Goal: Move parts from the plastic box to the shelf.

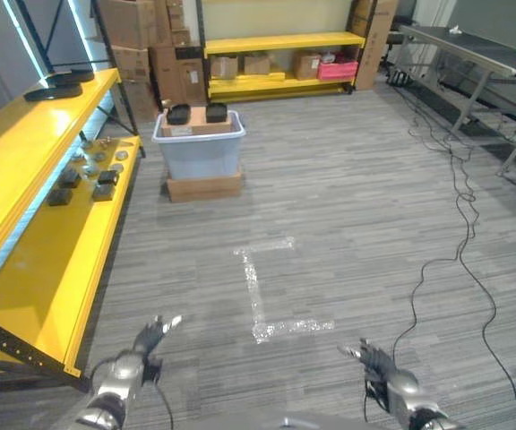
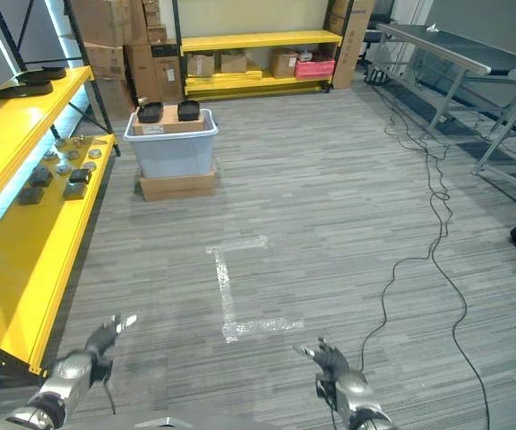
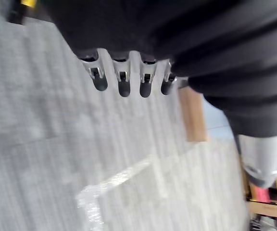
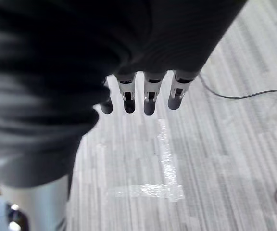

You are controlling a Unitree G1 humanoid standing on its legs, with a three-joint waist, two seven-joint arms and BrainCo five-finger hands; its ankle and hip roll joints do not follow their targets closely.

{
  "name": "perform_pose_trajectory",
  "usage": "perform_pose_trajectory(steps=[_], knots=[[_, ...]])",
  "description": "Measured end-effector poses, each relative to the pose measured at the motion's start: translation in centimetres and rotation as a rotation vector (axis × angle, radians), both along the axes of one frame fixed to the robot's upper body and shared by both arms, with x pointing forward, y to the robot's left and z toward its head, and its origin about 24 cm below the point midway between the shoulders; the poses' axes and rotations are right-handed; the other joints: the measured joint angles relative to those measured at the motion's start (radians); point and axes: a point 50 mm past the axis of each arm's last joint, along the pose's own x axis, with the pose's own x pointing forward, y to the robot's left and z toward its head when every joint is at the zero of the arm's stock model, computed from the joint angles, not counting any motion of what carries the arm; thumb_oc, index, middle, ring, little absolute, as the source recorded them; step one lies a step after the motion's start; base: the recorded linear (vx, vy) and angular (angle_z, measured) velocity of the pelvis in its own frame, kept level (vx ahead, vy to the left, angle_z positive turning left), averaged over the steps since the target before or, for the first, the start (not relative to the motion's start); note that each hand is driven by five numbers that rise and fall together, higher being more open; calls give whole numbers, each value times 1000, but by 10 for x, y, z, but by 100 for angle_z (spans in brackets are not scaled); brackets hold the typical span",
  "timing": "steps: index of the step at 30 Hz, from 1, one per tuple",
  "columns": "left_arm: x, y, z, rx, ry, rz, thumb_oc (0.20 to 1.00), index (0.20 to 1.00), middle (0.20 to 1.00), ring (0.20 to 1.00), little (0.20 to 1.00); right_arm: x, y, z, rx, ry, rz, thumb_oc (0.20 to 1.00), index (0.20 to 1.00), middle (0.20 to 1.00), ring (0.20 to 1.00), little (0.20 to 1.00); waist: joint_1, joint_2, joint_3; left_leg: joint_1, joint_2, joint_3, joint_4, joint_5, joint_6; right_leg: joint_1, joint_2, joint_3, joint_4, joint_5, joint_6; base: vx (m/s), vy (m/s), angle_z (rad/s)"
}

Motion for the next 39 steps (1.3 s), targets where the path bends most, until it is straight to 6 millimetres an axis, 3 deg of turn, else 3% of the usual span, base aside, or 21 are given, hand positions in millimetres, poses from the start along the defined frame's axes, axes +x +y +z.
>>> perform_pose_trajectory(steps=[1, 2, 3, 7, 12, 14, 17, 22, 27, 31, 35, 36, 37, 38, 39], knots=[[24, -11, 34, -54, -195, -20, 1000, 1000, 1000, 1000, 1000, 21, 3, 25, -25, -146, 64, 1000, 1000, 1000, 1000, 1000, -2, 0, 13, -5, 0, 0, -5, 12, 2, -4, 0, 0, -1, 14, 4, 0, 0, 0], [35, -17, 51, -82, -285, -30, 1000, 1000, 1000, 1000, 1000, 32, 3, 38, -43, -211, 82, 1000, 1000, 1000, 1000, 1000, -2, 0, 13, -3, 0, 0, -9, 15, 2, -2, 0, 0, -6, 21, -1, 0, 0, 0], [47, -26, 82, -131, -431, -47, 1000, 1000, 1000, 1000, 1000, 46, 6, 63, -73, -331, 123, 1000, 1000, 1000, 1000, 1000, -3, -1, 13, 3, 0, 1, -12, 16, 2, 3, 0, 0, -9, 22, 0, 0, 0, 0], [58, -29, 149, -153, -733, -98, 1000, 1000, 1000, 1000, 1000, 63, 8, 128, -154, -637, 172, 1000, 1000, 1000, 1000, 1000, -3, 0, 25, 12, 1, 10, -18, 16, 2, 6, 1, 11, -15, 16, 8, 8, 3, -6], [53, -16, 159, -96, -794, -45, 1000, 1000, 1000, 1000, 1000, 58, 7, 151, -305, -716, 238, 1000, 1000, 1000, 1000, 1000, -2, 4, 48, 14, 2, 24, -18, 14, 1, 2, 3, 24, -22, 20, 11, 19, -1, -10], [28, -4, 167, -7, -853, -37, 1000, 1000, 1000, 1000, 1000, 29, 9, 175, -359, -857, 232, 1000, 1000, 1000, 1000, 1000, -4, 4, 73, 15, 1, 27, -25, 14, 1, 2, 3, 28, -25, 20, 12, 39, 19, -4], [25, -5, 160, 24, -825, -52, 1000, 1000, 1000, 1000, 1000, 27, 13, 166, -334, -827, 227, 1000, 1000, 1000, 1000, 1000, -4, -3, 81, 12, 1, 34, -26, 14, 2, -7, 3, 36, -24, 20, 12, 64, 38, -7], [29, -8, 150, 31, -785, -57, 1000, 1000, 1000, 1000, 1000, 33, 26, 155, -294, -798, 275, 1000, 1000, 1000, 1000, 1000, -2, -4, 86, -2, -2, 50, -30, 11, 7, -25, 1, 52, -15, 23, 18, 19, 26, -10], [38, -8, 159, 41, -816, -62, 1000, 1000, 1000, 1000, 1000, 49, 29, 168, -320, -848, 297, 1000, 1000, 1000, 1000, 1000, -2, 0, 101, -17, -6, 54, -31, 14, 12, -46, -2, 58, -15, 26, 27, -12, -14, -3], [42, -5, 164, 52, -837, -32, 1000, 1000, 1000, 1000, 1000, 66, 45, 184, -302, -924, 351, 1000, 1000, 1000, 1000, 1000, 4, -2, 131, -53, -4, 119, -10, 10, 12, -147, 8, 124, 81, -1, 58, 23, -106, -49], [47, -5, 163, 53, -832, -31, 1000, 1000, 1000, 1000, 1000, 65, 50, 179, -287, -908, 375, 1000, 1000, 1000, 1000, 1000, -10, -13, 141, -53, -1, 144, 11, -6, 4, -167, 18, 151, 118, -18, 45, 186, -161, -31], [46, -4, 163, 53, -833, -25, 1000, 1000, 1000, 1000, 1000, 64, 51, 177, -284, -899, 379, 1000, 1000, 1000, 1000, 1000, -23, -12, 144, -52, 13, 154, 28, -37, -18, -168, 37, 141, 148, -39, 30, 323, -331, -31], [43, 0, 160, 58, -820, -10, 1000, 1000, 1000, 1000, 1000, 65, 53, 172, -271, -876, 399, 1000, 1000, 1000, 1000, 1000, -7, -24, 155, -65, 26, 166, 104, -66, -68, -170, 53, 131, 212, -88, -14, 190, -239, -44], [40, 6, 162, 85, -816, -27, 1000, 1000, 1000, 1000, 1000, 58, 59, 160, -243, -825, 445, 1000, 1000, 1000, 1000, 1000, 31, -99, 185, -238, 38, 128, 528, -94, -123, -172, 82, 119, 343, -172, -109, 191, -143, -31], [40, 7, 163, 84, -824, -25, 1000, 1000, 1000, 1000, 1000, 52, 55, 157, -248, -812, 456, 1000, 1000, 1000, 1000, 1000, 39, -157, 179, -396, 21, 83, 801, -43, -100, -167, 68, 166, 321, -142, -118, 258, -58, -11]])
